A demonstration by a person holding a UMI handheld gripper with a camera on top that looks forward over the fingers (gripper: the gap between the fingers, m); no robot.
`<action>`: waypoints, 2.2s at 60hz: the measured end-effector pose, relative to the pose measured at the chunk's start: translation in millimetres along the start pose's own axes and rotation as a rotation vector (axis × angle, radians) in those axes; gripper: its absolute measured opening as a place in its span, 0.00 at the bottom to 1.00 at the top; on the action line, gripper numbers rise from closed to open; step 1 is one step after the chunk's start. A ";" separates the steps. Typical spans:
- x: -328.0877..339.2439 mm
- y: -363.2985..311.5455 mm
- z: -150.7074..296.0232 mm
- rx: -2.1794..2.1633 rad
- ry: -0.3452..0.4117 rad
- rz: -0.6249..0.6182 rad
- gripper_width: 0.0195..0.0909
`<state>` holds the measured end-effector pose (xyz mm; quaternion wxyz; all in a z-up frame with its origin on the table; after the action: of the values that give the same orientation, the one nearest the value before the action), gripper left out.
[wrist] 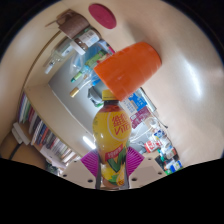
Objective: Pour water
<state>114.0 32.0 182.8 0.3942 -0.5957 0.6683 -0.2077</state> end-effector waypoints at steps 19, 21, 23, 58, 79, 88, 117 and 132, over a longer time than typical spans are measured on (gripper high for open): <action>1.9 -11.7 -11.0 0.153 -0.043 -0.018 0.18; 1.6 -18.2 -15.9 0.239 -0.062 -0.021 0.18; 0.7 -26.6 -23.0 0.340 -0.087 -0.019 0.18; 32.4 -172.0 200.5 2.003 0.082 -0.372 0.21; 42.1 -94.3 272.6 2.201 -0.024 -0.532 0.27; 46.1 -92.9 272.8 2.162 -0.032 -0.544 0.31; 113.3 -96.1 245.5 2.146 -0.007 -0.697 0.91; 184.6 -108.0 169.4 2.153 0.070 -0.663 0.90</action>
<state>317.2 -134.6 109.8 0.6092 -0.0873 -0.0395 -0.7872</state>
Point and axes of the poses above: the point between the fingertips, and its own axes, seen from behind it with the camera up: y to the right, z up, x backward, against the way the camera looks, the point moved 1 cm from there along x, backward, against the way the camera looks, and after that the axes turned 6 degrees about z, right-handed, at the moved point
